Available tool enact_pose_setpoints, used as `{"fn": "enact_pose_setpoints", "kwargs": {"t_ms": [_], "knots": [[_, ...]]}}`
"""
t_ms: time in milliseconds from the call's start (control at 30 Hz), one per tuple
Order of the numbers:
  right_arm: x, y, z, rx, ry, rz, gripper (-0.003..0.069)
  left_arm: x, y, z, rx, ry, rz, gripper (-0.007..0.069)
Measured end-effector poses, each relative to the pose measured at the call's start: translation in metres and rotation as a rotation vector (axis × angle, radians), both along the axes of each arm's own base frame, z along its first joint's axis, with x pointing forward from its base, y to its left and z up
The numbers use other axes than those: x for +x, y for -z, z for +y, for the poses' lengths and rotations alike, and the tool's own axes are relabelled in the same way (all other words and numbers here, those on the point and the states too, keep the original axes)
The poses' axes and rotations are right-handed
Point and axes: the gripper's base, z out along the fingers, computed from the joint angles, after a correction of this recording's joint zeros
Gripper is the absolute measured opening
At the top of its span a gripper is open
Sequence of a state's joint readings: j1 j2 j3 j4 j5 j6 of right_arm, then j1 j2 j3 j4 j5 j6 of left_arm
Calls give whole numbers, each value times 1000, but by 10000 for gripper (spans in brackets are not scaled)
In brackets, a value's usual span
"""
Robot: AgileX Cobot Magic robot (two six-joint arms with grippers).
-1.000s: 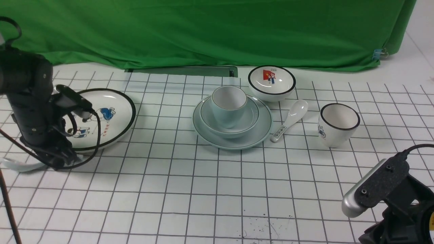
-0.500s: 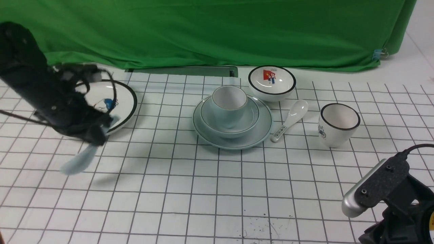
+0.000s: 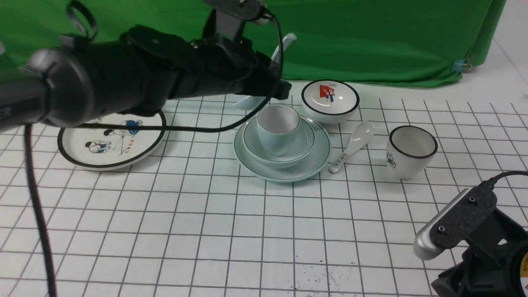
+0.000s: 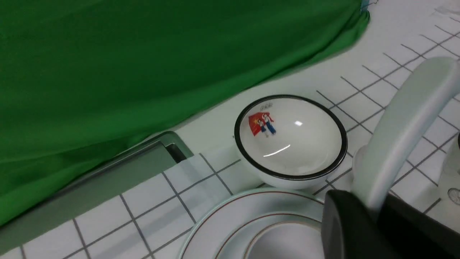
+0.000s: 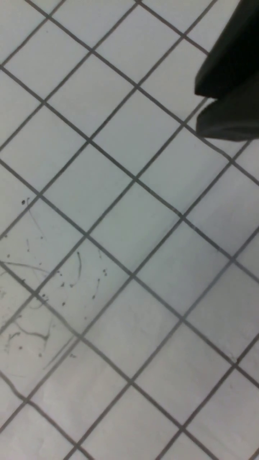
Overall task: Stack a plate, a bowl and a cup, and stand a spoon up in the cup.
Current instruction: Use the left arm to put the blue soup spoon into the blue teacup in the middle
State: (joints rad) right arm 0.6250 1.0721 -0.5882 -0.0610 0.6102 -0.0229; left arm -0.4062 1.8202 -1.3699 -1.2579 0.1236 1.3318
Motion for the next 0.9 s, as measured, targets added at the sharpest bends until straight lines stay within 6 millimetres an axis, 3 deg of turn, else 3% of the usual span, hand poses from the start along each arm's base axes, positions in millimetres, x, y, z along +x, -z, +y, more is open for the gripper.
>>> {"fn": "enact_pose_setpoints", "kwargs": {"t_ms": [300,733,800,900], "knots": [[0,0,0,3,-1,-4,124,29,29,-18,-28,-21,49,-10],[0,0,0,3,-1,-4,124,34,49,-22,-85,-33,134,6],[0,0,0,3,-1,-3,124,34,49,-22,-78,-33,129,59],[-2,-1,-2,-7,0,5,123,33,49,-23,-68,-17,129,200]]}}
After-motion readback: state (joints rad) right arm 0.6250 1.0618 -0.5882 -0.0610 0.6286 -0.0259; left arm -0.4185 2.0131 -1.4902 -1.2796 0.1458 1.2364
